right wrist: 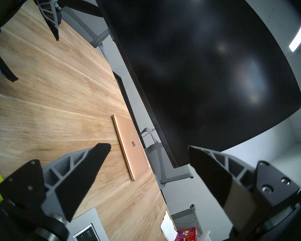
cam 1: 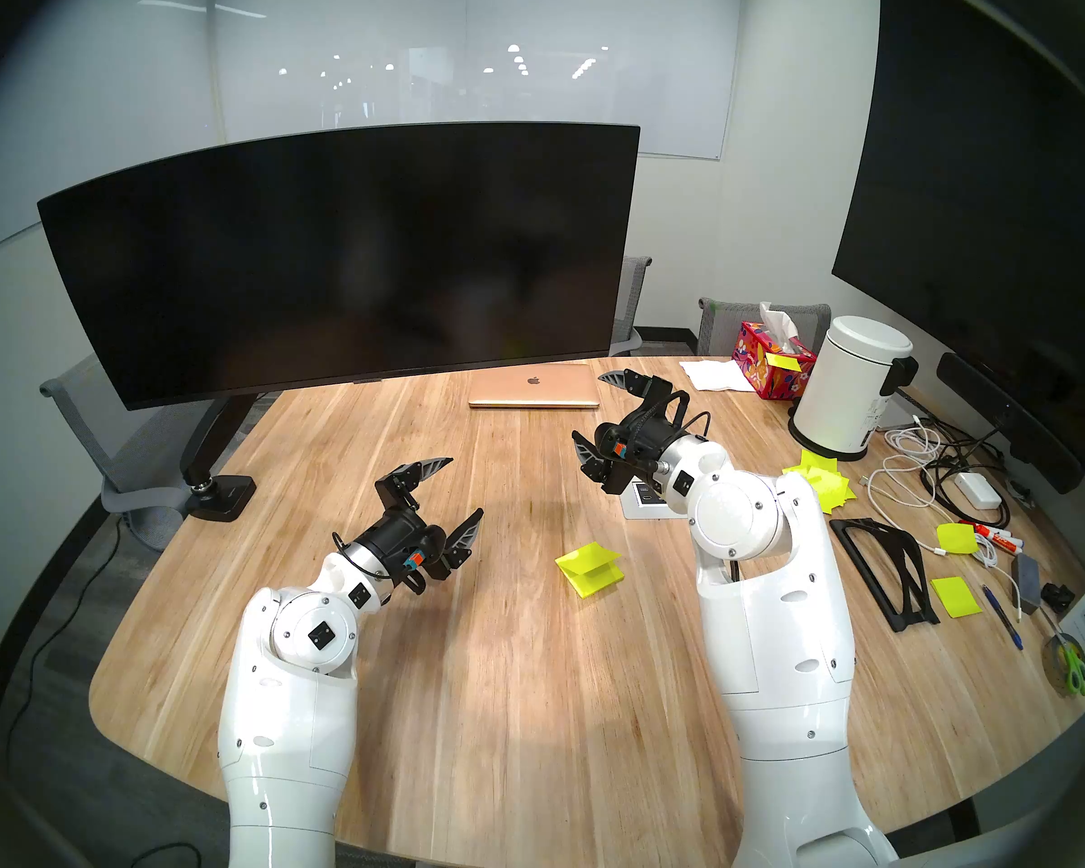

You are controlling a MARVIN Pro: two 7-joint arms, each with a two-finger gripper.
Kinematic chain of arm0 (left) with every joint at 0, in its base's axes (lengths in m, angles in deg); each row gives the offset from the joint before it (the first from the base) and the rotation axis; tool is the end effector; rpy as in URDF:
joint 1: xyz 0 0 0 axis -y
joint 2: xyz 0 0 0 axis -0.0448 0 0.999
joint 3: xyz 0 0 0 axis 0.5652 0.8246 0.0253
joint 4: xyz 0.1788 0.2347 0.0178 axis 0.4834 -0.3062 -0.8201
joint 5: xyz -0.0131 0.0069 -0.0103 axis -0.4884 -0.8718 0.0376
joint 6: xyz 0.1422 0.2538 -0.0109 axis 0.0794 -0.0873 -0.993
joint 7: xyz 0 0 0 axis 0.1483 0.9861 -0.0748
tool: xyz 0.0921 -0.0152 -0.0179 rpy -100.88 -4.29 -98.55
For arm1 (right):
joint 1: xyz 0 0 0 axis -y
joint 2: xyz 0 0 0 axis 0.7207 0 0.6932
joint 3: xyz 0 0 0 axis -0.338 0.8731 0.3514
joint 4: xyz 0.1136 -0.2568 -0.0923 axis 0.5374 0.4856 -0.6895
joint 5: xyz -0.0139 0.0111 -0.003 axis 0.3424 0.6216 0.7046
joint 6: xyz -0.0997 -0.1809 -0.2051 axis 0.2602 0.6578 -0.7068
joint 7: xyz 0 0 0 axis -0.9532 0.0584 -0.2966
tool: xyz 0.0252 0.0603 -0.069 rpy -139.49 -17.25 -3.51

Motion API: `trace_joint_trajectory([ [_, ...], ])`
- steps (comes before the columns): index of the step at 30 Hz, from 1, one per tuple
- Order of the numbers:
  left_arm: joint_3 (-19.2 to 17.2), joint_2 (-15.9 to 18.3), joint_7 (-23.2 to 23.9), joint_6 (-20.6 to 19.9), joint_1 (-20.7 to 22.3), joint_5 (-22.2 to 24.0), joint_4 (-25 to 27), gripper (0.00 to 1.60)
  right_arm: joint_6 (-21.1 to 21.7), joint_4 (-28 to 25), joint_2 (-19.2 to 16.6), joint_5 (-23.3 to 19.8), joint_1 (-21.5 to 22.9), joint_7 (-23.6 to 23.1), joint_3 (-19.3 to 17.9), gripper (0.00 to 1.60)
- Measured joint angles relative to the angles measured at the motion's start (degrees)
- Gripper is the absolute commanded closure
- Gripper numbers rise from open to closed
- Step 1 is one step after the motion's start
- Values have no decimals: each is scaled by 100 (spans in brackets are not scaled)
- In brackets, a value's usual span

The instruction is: Peel one sticky note off the pad and stick it onto the monitor, then press it flat

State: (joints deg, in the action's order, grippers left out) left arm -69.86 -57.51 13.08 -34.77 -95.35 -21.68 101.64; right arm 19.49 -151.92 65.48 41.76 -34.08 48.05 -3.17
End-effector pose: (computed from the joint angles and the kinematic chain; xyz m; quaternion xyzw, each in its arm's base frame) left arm 0.3691 0.0087 -0.3037 -0.5049 0.5022 -0.6819 0.1667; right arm 0.4227 0.0768 -0.1937 0.5075 0.5444 0.6370 0.2007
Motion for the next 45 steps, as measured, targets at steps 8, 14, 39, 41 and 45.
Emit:
trace_joint_trajectory([
  [8,0,0,1,0,-1,0,-1,0,0,1,-1,0,-2,0,0,0],
  [14,0,-1,2,0,-1,0,-1,0,0,1,-1,0,-2,0,0,0],
  [39,0,-3,5,0,-1,0,-3,0,6,3,-3,-1,-5,-1,0,0],
  [41,-1,-3,5,0,-1,0,-3,0,17,9,-3,-17,-5,-12,-21,0],
  [45,-1,-3,5,0,-1,0,-3,0,34,16,-33,-53,-22,-68,-141,0],
])
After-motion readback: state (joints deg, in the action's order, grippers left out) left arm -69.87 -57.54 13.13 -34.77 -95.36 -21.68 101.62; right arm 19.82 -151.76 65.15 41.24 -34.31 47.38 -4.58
